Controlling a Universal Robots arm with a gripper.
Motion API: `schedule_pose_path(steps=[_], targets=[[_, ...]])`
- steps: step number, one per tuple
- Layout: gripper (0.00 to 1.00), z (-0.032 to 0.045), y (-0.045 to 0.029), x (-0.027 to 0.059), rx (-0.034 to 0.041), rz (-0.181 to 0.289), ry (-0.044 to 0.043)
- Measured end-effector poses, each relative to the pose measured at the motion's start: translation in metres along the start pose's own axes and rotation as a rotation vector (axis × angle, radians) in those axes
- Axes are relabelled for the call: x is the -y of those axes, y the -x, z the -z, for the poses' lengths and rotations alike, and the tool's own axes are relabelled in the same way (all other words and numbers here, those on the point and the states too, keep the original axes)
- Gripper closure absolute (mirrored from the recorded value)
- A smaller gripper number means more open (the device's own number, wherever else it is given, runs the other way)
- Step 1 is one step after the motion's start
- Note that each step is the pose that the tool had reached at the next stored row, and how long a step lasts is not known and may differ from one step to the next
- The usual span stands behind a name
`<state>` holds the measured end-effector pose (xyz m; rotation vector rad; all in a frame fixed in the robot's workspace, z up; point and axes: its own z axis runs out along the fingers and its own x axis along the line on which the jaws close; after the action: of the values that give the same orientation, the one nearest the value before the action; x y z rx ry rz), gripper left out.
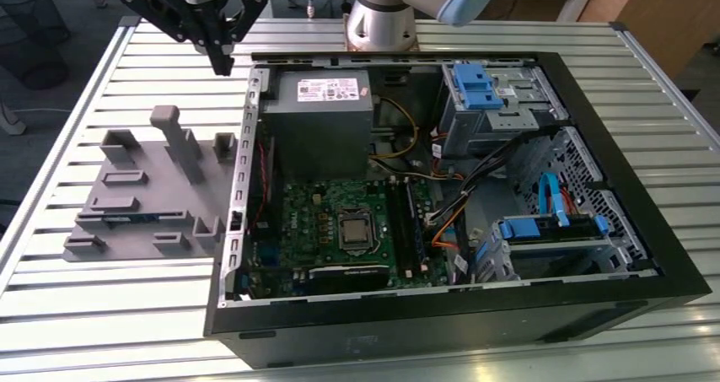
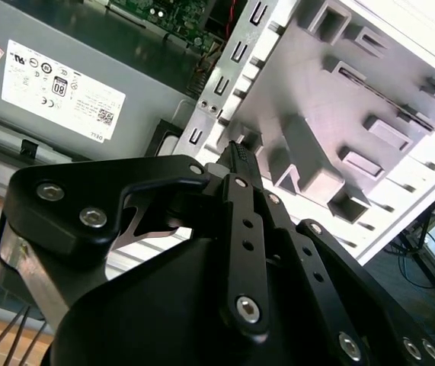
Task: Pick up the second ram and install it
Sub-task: 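Reach for the second ram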
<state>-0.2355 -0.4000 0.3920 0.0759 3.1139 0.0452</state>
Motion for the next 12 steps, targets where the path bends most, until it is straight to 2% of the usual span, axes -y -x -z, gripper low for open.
schedule_pose_path(steps=[12], targets=[[0.89, 0.0004, -0.0126, 0.0006, 0.0005, 0.0, 0.0001]])
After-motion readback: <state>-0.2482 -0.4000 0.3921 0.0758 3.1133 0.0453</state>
